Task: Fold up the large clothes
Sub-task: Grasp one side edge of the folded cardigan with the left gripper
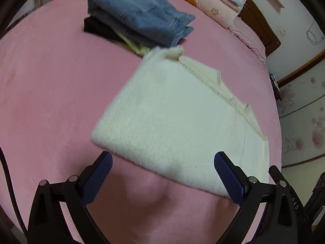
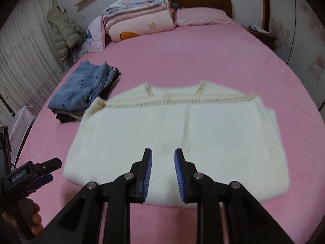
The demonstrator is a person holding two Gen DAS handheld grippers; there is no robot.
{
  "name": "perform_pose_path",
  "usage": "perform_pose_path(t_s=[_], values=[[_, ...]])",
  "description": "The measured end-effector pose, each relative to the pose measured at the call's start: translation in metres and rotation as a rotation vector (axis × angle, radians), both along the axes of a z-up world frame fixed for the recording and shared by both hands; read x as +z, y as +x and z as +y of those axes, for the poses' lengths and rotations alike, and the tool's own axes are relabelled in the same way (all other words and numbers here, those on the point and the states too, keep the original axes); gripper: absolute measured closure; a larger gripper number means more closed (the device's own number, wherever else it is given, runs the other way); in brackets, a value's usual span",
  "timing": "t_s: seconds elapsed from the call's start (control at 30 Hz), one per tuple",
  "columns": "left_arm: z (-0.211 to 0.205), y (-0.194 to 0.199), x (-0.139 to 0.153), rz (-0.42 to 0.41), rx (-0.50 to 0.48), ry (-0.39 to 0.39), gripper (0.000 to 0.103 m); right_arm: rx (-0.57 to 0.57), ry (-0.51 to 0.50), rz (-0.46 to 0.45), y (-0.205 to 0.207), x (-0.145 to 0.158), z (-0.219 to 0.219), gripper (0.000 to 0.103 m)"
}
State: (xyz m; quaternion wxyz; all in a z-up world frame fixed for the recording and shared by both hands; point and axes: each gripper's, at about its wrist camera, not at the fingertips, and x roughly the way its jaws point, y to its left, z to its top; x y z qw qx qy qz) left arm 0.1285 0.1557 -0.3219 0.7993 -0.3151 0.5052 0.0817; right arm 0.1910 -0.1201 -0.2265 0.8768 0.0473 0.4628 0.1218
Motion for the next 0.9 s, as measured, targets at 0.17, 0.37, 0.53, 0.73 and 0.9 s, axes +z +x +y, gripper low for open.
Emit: perform_pose_path(t_s=[0.17, 0.37, 0.53, 0.73, 0.9], values=[[0.000, -0.003, -0.038, 0.021, 0.027, -0.097, 0.003, -0.007, -0.001, 0.055, -0.001, -0.022, 0.007, 0.080], [0.008, -0.011, -0.089, -0.004, 0.154, -0.315, 0.003, 0.003, -0.024, 0.047, -0.004, -0.025, 0.012, 0.080], [0.017, -0.014, -0.107, -0.122, 0.199, -0.345, 0.003, -0.001, -0.029, 0.037, -0.008, -0.030, 0.015, 0.080], [0.022, 0.016, -0.106, -0.243, 0.173, -0.228, 0.004, -0.003, -0.045, 0.030, -0.014, -0.044, 0.021, 0.080], [0.030, 0.041, -0.107, -0.265, 0.219, -0.184, 0.005, -0.001, -0.057, 0.006, -0.016, -0.051, 0.027, 0.080]])
